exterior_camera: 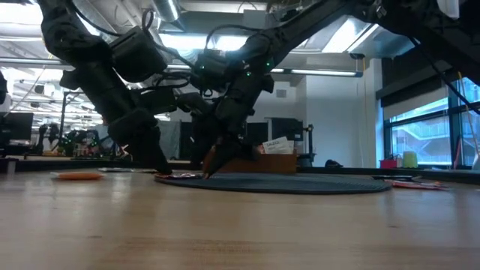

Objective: Pick & Place Tea
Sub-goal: Put the orange tea bag into the middle section of the wooden organizer

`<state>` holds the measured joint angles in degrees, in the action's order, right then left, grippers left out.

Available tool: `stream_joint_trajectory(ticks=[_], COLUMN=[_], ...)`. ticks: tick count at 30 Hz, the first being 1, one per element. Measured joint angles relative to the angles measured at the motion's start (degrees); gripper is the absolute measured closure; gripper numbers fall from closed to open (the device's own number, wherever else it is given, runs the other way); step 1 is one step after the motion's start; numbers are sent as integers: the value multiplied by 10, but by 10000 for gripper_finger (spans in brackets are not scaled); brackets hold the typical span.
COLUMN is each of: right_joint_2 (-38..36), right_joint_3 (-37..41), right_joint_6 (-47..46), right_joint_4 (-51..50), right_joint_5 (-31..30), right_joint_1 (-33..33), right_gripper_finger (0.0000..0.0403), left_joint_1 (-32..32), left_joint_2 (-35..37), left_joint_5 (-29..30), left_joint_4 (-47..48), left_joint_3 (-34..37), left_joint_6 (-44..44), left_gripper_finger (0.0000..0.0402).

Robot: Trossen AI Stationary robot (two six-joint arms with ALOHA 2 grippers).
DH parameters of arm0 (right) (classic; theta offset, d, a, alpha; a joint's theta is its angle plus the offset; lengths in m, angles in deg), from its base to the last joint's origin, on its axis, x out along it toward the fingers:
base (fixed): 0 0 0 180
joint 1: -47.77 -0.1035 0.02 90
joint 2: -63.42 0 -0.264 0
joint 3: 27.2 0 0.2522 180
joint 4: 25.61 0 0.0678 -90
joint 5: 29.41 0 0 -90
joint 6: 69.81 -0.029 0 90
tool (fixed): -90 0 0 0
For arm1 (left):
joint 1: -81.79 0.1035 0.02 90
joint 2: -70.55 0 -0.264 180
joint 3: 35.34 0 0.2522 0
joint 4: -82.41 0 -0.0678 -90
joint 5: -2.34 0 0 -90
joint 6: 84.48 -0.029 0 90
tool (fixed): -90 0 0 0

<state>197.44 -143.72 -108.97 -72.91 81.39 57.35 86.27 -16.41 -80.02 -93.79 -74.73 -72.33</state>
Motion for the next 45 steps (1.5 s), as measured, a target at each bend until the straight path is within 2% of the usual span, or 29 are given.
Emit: stream_joint_trajectory(ticks=[13,22,29,38,43,45], right_joint_2=[8,6,2,0,0,-2], right_joint_3=[0,-2,-73,-226,-316,-323], right_joint_6=[37,64,132,307,424,459], right_joint_4=[8,3,-96,-278,-357,-364], right_joint_5=[11,12,1,-122,-258,-304], right_joint_1=[9,12,24,77,122,141], right_gripper_finger=[393,399,400,400,401,401], left_joint_1=[0,0,4,29,42,46], left_joint_2=[-1,2,61,195,234,237], left_joint_5=[3,3,3,4,13,22], left_joint_4=[2,2,20,4,3,0], left_joint_3=[0,0,-5,-7,-8,-8], left_joint_6=[-5,0,5,6,6,6], left_gripper_finger=[306,306,306,306,306,306])
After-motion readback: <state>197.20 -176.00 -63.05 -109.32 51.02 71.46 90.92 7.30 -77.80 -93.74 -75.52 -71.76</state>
